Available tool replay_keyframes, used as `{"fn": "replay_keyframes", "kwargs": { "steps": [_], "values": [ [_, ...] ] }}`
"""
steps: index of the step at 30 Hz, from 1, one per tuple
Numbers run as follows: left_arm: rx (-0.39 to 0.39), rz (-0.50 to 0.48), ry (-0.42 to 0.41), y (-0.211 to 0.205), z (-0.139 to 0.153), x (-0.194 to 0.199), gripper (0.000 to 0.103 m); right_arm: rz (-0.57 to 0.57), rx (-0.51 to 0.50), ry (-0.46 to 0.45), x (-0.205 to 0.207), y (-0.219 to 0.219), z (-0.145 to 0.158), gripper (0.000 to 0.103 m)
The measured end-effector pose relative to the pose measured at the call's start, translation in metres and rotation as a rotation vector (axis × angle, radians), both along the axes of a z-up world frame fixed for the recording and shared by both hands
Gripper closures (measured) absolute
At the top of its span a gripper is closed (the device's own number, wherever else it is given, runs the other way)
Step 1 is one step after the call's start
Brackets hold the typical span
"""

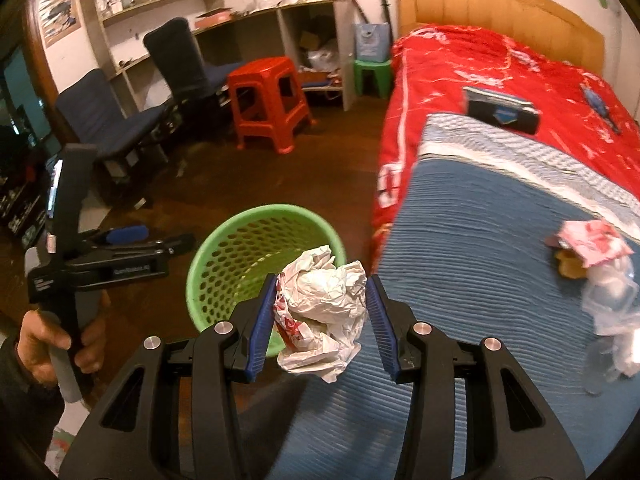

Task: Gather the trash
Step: 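Carry the box to the basket and open the left tool while the right tool drops the paper, then move the right tool back to the bed and grasp the clear plastic cup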

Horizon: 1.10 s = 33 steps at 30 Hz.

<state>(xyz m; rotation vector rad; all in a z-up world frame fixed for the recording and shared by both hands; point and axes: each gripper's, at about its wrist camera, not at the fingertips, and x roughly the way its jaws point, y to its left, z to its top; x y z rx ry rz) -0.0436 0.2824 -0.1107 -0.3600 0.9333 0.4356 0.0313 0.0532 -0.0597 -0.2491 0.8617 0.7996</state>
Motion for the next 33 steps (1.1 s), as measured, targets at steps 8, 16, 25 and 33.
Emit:
{"fn": "replay_keyframes", "kwargs": {
  "steps": [8, 16, 25, 33],
  "values": [
    [-0.021, 0.06, -0.012, 0.017, 0.003, -0.021, 0.014, 0.053, -0.002, 0.088, 0.005, 0.044, -0.021, 0.055],
    [-0.024, 0.105, -0.016, 0.029, 0.004, -0.033, 0.014, 0.065, 0.044, 0.139, 0.01, 0.07, -0.031, 0.034],
    [-0.03, 0.075, -0.037, 0.012, 0.014, -0.024, 0.013, 0.038, 0.061, 0.1, 0.004, 0.041, -0.017, 0.031],
    [-0.024, -0.028, -0.063, -0.032, 0.029, 0.003, 0.012, -0.077, 0.027, -0.008, 0.004, -0.026, -0.003, 0.024]
  ]
}}
